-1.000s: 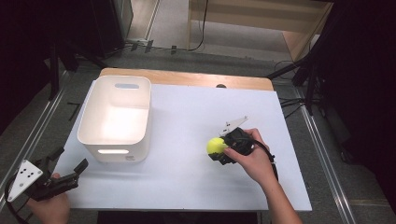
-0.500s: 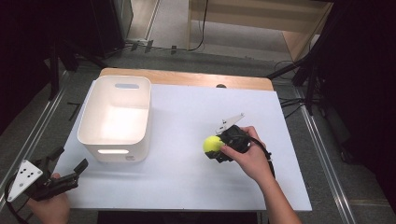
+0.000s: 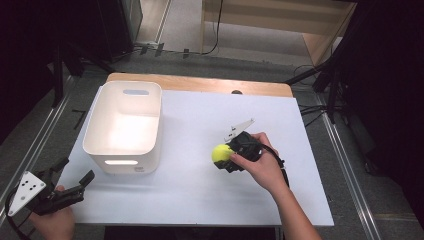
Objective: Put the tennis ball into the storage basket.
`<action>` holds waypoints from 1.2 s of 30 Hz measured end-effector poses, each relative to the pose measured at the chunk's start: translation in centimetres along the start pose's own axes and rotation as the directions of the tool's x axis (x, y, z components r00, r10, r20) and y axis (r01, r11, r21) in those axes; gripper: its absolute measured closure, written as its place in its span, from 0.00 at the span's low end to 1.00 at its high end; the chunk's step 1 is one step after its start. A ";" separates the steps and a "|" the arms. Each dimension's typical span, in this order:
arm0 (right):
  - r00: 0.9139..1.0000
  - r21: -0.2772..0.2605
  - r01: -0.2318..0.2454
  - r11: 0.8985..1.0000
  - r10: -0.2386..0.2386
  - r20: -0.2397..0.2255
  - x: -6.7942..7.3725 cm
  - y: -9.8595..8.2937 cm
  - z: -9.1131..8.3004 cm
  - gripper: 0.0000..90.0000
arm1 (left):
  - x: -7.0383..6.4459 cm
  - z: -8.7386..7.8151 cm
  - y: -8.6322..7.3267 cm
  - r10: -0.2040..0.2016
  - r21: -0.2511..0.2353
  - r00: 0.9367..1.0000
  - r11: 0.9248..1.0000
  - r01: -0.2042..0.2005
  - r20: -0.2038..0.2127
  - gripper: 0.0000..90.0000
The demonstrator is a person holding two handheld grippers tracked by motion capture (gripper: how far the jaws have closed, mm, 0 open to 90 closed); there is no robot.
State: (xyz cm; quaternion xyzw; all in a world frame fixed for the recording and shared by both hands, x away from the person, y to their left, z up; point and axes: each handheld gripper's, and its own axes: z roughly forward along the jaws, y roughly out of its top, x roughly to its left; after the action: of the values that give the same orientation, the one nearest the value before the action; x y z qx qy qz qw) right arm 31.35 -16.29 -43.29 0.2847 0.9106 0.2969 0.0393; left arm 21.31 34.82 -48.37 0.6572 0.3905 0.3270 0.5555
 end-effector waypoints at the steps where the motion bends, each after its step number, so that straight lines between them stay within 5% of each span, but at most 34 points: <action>1: 1.000 0.000 0.004 1.000 -0.004 0.004 0.0 0.1 0.1 0.27 | 0.0 0.0 0.0 0.003 0.003 1.000 1.000 -0.003 0.000 0.10; 36: 0.998 -0.018 0.045 0.999 -0.046 -0.032 0.4 3.7 0.4 0.27 | 0.1 0.0 0.0 -0.005 -0.001 1.000 1.000 0.005 0.006 0.10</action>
State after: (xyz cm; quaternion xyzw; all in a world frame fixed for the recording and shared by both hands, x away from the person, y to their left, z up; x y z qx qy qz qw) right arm 32.93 -13.40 -41.55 0.2587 0.9148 0.3082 0.0338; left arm 21.34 34.94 -48.36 0.6570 0.3903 0.3237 0.5579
